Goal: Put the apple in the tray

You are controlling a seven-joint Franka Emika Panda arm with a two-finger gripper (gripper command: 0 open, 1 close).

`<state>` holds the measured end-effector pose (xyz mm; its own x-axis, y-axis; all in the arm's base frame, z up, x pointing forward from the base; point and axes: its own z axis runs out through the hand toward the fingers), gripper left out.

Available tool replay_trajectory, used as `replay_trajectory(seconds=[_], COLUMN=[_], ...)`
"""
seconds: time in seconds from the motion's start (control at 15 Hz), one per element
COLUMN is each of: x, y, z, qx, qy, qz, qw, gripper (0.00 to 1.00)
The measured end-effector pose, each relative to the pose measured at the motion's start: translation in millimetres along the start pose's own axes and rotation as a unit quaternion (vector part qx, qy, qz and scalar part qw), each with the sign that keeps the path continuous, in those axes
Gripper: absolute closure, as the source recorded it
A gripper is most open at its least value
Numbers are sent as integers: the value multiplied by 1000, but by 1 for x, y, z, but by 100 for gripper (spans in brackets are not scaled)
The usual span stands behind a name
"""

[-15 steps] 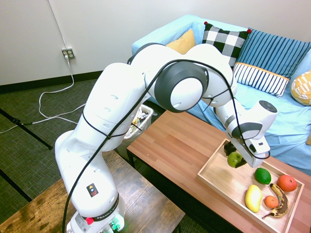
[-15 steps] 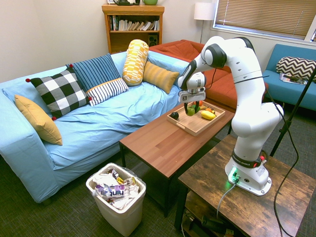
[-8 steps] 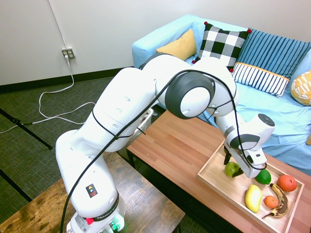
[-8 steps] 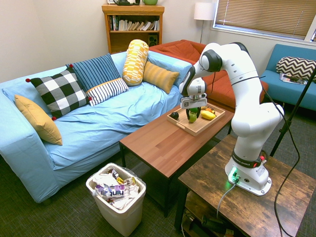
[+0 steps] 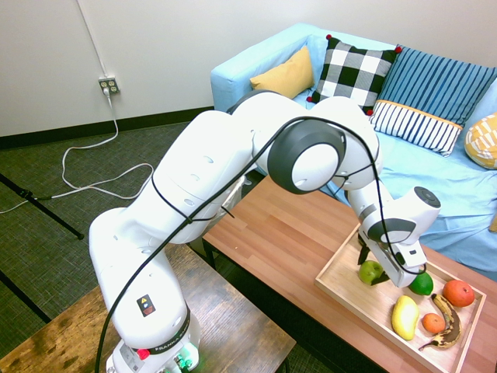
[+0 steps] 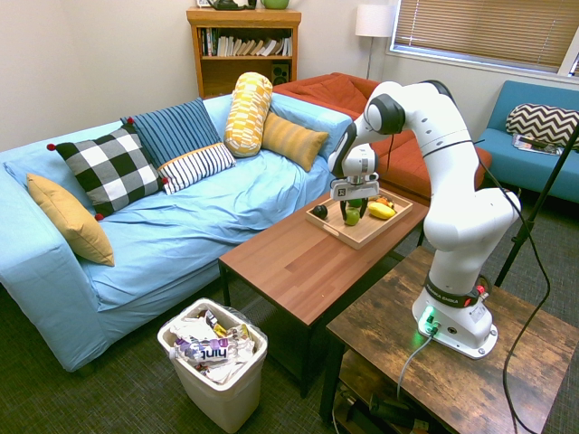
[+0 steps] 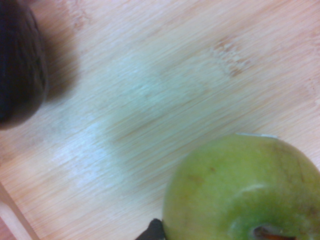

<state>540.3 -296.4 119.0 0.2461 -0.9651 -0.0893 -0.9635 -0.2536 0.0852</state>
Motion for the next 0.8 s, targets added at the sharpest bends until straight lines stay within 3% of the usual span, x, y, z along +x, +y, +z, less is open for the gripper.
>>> replay_trajectory(seconds=[0.33, 0.8], x=[2, -5], y=[2, 32], z=[-11, -87], qx=[12, 48], qy=[5, 27], qz=[-1, 7], qw=[1000, 998], gripper=[0, 0])
